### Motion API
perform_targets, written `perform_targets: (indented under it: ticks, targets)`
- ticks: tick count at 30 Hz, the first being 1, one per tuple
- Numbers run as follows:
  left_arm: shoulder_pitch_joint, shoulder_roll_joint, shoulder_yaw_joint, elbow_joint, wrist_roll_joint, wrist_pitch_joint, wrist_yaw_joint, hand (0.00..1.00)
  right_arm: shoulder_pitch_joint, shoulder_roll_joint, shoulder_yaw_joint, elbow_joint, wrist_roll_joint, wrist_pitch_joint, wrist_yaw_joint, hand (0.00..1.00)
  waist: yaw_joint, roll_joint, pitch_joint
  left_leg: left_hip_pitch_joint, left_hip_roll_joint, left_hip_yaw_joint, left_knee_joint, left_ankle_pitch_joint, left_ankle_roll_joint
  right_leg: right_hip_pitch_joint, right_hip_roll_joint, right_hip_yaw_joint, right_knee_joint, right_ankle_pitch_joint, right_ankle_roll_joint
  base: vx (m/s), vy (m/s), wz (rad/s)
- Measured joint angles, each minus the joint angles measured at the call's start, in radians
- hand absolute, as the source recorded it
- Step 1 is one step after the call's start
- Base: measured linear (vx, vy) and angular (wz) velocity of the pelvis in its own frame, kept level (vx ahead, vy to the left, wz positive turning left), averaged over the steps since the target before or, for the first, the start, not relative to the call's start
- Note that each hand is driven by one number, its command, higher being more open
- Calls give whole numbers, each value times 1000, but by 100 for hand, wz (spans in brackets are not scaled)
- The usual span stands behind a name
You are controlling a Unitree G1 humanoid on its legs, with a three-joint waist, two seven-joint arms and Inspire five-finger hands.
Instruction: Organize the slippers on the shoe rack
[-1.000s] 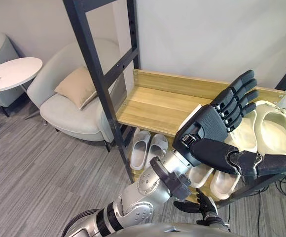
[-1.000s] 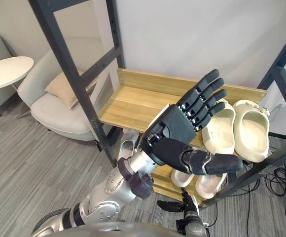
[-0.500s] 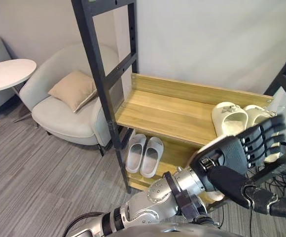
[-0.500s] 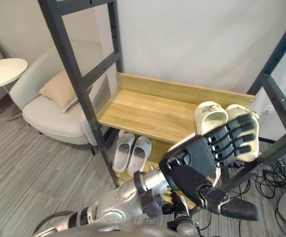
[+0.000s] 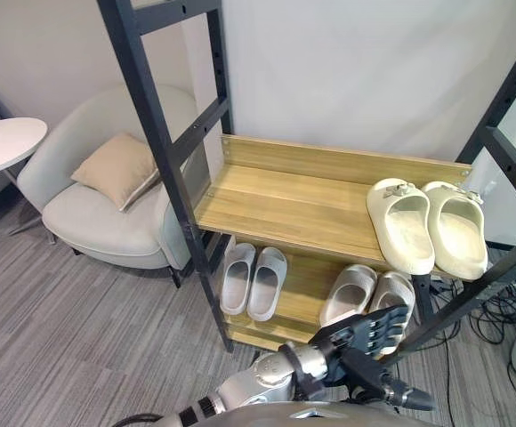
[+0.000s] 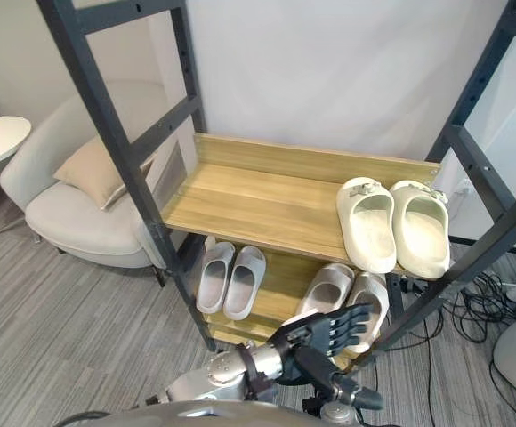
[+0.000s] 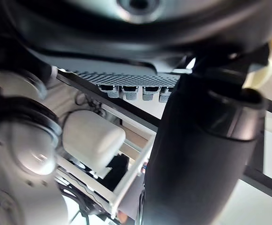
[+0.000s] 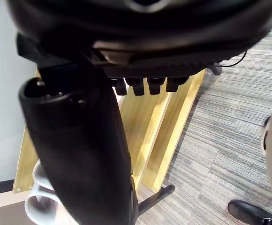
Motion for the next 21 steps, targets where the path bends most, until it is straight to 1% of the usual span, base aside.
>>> perform_targets:
  ticks: [1, 2, 3, 5, 7, 8, 9, 11, 12, 13, 14, 17, 21]
  targets:
    - [1, 0, 2, 1, 2, 0, 0, 100, 0, 0, -1, 0, 0, 0, 0, 100, 0, 0, 0, 0, 0, 0, 0, 0, 0, 0, 0, 0, 0, 0, 0, 0, 0, 0]
    - [29, 1, 63, 37, 72, -2, 12, 100, -1, 3, -19, 1, 0, 0, 1, 100, -1, 0, 5, -2, 2, 0, 0, -2, -1, 0, 5, 0, -6, 0, 0, 0, 0, 0]
    - [36, 2, 83, 47, 83, -2, 15, 100, -1, 4, -24, 1, 0, 0, 1, 100, -1, 0, 7, -4, 2, 0, 0, -2, -2, 0, 6, 0, -8, 1, 0, 33, -27, 0]
    - [83, 7, 182, 84, 151, -7, 21, 100, -1, 7, -47, 4, 3, 0, 3, 100, -1, -1, 9, -12, 2, 0, 0, -6, -5, -2, 9, -2, -20, 2, -1, 31, -13, 2]
    - [107, 14, 230, 107, 182, -13, 29, 100, -1, 5, -50, 6, 16, -1, 3, 100, 1, -2, 12, -15, 3, 0, 0, -9, -8, -1, 12, -3, -26, 3, -2, 31, -17, 1]
    - [123, 19, 295, 161, 230, -15, 31, 100, -17, 2, -79, 44, 56, -21, 39, 100, 5, -1, 14, -19, 4, -1, 0, -12, -8, -1, 19, -5, -33, 3, -2, 92, -45, 1]
    - [143, 24, 361, 201, 272, -15, 34, 100, -38, -2, -89, 87, 104, -17, 57, 100, 8, -2, 21, -20, 4, -1, 0, -15, -7, 0, 20, -5, -37, 3, -2, 81, -40, 0]
    - [179, 31, 425, 217, 283, -15, 35, 100, -39, -2, -93, 95, 147, -16, 49, 100, 8, -5, 29, -21, 3, 0, 0, -17, -7, 0, 21, -5, -42, 3, -2, 54, -9, -2]
    - [214, 38, 490, 230, 290, -15, 52, 100, -38, -1, -119, 96, 138, -10, 46, 100, 9, -6, 30, -28, 2, 3, 0, -22, -5, -5, 20, -3, -47, 4, -1, 66, 3, -2]
    - [225, 38, 523, 247, 309, -15, 62, 100, -37, -2, -130, 96, 137, -10, 48, 100, 14, -5, 32, -29, 1, 4, 0, -24, -5, -6, 19, -2, -49, 4, -1, 53, 9, -2]
    - [226, 38, 529, 250, 312, -16, 64, 100, -37, -2, -130, 96, 137, -10, 48, 100, 14, -5, 33, -29, 0, 5, 0, -25, -4, -6, 19, -2, -49, 4, -1, 0, 0, 0]
    - [235, 21, 607, 299, 381, -25, 97, 100, -25, 16, -131, 63, 87, -3, 13, 100, 15, -5, 35, -31, -1, 22, 3, -30, -2, -13, 17, 10, -50, 7, 1, 7, 13, -11]
    - [252, -2, 657, 305, 428, -31, 137, 100, -9, 35, -132, 34, 64, -2, 13, 100, 15, -7, 39, -32, -2, 31, 17, -41, -1, -14, 15, 23, -51, 11, 3, -18, 18, -12]
